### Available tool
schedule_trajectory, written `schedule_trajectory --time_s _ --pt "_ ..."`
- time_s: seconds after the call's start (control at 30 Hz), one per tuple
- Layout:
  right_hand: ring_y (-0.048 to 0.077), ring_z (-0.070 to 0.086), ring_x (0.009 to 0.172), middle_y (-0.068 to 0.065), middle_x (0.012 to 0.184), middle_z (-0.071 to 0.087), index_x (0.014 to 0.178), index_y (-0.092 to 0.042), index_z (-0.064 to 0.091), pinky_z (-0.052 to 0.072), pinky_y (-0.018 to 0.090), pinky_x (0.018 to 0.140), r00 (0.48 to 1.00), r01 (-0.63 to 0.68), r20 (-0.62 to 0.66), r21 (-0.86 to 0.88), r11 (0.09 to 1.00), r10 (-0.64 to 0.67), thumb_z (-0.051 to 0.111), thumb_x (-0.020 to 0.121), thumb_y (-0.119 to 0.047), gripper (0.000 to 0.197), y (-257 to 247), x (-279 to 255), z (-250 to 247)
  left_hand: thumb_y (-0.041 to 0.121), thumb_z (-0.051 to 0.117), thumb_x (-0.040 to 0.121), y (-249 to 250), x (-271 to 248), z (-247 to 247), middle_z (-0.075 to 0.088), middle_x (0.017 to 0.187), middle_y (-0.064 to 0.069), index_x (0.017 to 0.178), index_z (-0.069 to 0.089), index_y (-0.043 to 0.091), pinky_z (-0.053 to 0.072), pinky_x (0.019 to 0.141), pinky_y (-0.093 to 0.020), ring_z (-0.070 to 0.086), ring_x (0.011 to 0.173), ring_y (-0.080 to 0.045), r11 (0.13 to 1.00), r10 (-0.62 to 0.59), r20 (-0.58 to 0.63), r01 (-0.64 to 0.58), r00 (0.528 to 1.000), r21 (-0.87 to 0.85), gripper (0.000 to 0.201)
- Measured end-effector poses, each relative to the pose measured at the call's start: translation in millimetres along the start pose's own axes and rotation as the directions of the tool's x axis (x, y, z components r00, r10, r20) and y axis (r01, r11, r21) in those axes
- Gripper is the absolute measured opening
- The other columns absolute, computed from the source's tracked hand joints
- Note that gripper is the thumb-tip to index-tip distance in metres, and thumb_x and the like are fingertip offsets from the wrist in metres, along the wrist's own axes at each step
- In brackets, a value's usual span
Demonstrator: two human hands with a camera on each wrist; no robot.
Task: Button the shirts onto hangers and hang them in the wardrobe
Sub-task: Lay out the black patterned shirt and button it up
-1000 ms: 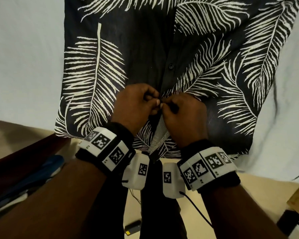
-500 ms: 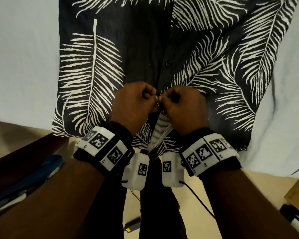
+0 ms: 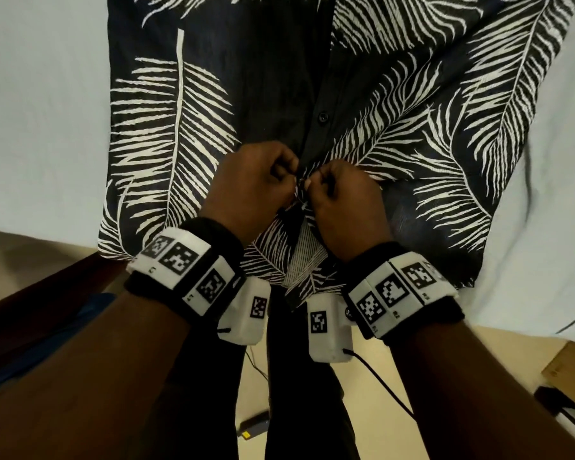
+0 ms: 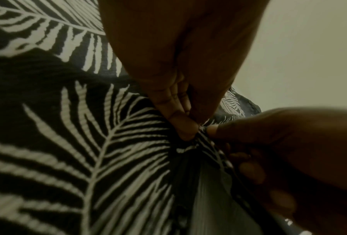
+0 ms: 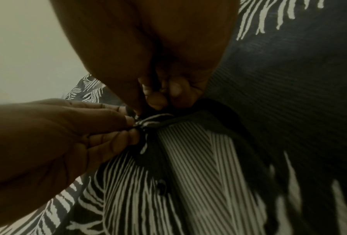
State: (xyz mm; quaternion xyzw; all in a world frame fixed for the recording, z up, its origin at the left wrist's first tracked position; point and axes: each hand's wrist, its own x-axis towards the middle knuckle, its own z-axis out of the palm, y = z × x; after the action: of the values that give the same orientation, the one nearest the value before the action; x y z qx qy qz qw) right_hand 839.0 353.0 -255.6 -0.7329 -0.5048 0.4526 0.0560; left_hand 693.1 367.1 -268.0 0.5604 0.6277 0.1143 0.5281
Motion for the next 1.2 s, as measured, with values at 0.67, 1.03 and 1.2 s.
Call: schedule_trajectory --time_s 0.67,1.03,1.2 --pt "0.023 0.061 0.092 0.004 0.103 0.064 0.104 -0.017 0.063 0.053 0.045 0.080 0.994 0.022 -0.102 -0.251 0.968 -0.049 0.061 0.094 -0.026 0.014 38 -77 25 0.002 0.074 0.081 -28 -98 37 0.061 0.107 -0.015 0.126 0.068 0.007 0.041 0.070 -0.025 0.063 0.086 -0.029 0.903 0.194 0.092 -0.214 0.977 0.373 0.046" --pt "0.010 0.056 0.075 -0.009 0.081 0.059 0.097 -0.016 0.065 0.041 0.017 0.068 0.942 -0.020 -0.337 -0.067 0.998 -0.004 0.064 0.093 -0.017 0.005 54 -100 14 0.023 0.059 0.098 -29 -82 41 0.058 0.111 -0.008 0.109 0.063 0.013 0.048 0.079 -0.038 0.058 0.093 -0.025 0.892 0.187 0.046 -0.189 0.981 0.410 0.015" --pt "-0.023 0.052 0.071 -0.027 0.077 0.055 0.097 -0.019 0.071 0.034 -0.003 0.064 0.949 0.019 -0.314 0.089 0.996 0.010 0.071 0.090 -0.016 0.008 60 -111 3 0.022 0.061 0.098 -31 -78 38 0.059 0.101 -0.002 0.102 0.063 0.016 0.032 0.074 -0.024 0.057 0.091 -0.020 0.900 0.168 0.023 -0.163 0.986 0.405 0.007"
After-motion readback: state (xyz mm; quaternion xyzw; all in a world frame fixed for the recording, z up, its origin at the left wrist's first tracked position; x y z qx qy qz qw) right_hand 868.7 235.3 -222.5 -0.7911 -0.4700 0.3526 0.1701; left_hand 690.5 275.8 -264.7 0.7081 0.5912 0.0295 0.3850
